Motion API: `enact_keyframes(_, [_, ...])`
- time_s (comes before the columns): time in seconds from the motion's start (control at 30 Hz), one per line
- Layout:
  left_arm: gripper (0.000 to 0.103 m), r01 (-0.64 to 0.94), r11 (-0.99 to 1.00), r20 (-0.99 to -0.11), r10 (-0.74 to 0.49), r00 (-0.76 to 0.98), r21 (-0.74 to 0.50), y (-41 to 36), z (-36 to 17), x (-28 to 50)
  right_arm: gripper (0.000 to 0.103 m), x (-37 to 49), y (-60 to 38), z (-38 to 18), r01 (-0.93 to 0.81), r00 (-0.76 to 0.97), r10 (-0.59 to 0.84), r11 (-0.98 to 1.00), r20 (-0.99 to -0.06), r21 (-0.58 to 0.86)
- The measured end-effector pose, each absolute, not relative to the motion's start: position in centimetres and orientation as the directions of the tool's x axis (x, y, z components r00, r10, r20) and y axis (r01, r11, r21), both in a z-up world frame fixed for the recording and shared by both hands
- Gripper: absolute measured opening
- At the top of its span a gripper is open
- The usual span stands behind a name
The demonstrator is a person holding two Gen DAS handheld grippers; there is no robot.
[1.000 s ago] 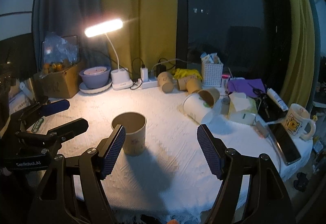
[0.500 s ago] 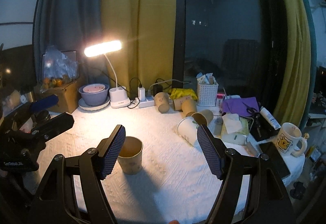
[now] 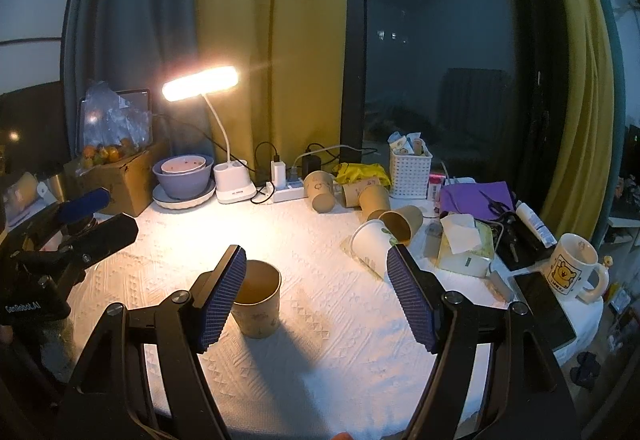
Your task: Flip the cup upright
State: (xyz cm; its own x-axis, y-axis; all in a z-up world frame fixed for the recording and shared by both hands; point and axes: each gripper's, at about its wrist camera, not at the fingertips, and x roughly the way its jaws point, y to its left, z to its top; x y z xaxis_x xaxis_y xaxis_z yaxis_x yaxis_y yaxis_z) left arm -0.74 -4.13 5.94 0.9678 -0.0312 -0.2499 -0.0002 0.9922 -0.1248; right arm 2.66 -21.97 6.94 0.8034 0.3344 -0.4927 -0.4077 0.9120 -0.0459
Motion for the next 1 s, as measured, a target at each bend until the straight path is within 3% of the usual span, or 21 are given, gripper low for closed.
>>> enact_keyframes(1.0, [0.096,0.000,0.992,-0.246,-0.030,0.969,-0.123,-4.33,6.05,-0.82,0.076,2.93,-21.75,6.83,-0.409,0.801,0.336,0.911,-0.495,-0.044])
